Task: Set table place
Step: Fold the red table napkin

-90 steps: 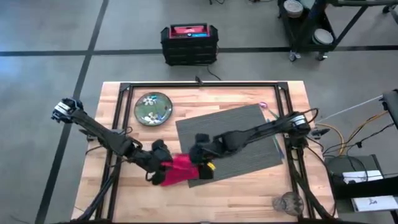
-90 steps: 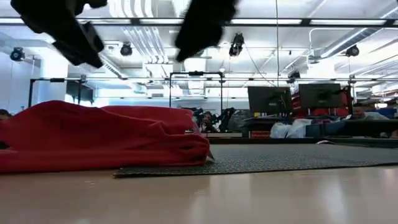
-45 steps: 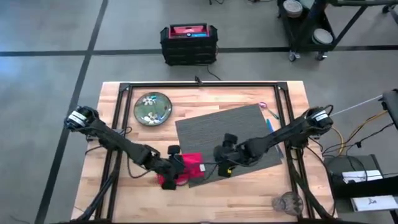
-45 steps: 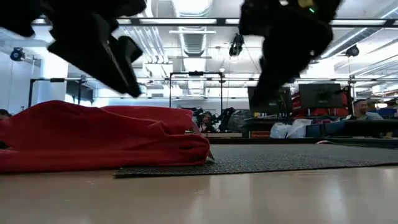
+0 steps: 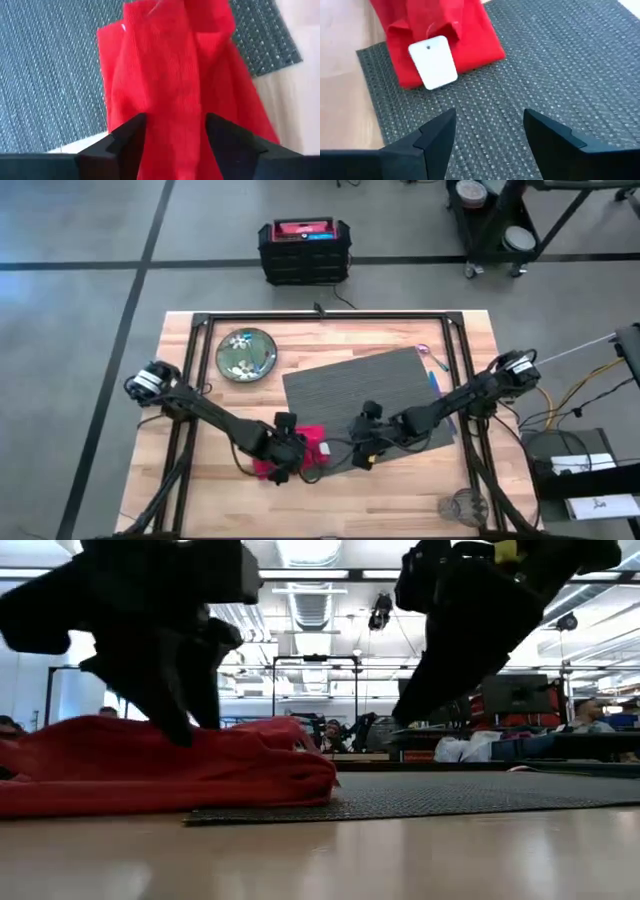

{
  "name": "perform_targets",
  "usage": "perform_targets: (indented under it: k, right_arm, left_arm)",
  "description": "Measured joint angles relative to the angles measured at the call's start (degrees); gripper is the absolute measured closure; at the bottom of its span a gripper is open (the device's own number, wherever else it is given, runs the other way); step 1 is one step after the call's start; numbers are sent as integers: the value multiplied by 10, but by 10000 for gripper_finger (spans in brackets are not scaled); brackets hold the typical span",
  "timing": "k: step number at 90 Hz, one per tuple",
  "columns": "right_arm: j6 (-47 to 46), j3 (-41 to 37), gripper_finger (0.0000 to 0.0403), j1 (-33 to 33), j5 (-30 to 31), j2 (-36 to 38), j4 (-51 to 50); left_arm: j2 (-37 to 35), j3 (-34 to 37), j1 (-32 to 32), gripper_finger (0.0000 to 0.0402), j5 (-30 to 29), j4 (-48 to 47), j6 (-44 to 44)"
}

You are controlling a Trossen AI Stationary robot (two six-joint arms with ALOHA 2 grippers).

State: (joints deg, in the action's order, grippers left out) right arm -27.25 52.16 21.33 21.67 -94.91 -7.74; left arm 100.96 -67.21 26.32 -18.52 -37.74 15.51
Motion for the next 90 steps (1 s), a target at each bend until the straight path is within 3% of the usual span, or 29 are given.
perform_targets:
  k: [21, 42, 66, 90]
  right_arm:
    - [7, -1, 187, 0, 10, -1, 17]
    - [18, -1, 199, 0, 9, -1, 25]
    - [23, 0, 203, 0, 9, -1, 25]
    - [17, 0, 203, 1, 7, -1, 25]
  left_arm:
    - [3, 15, 1, 252, -16, 10, -2]
    - [-14, 2, 5, 389, -17, -15, 14]
    - [-53, -54, 42, 399, -15, -156, 71]
    - [-106, 1, 82, 398, -9, -208, 76]
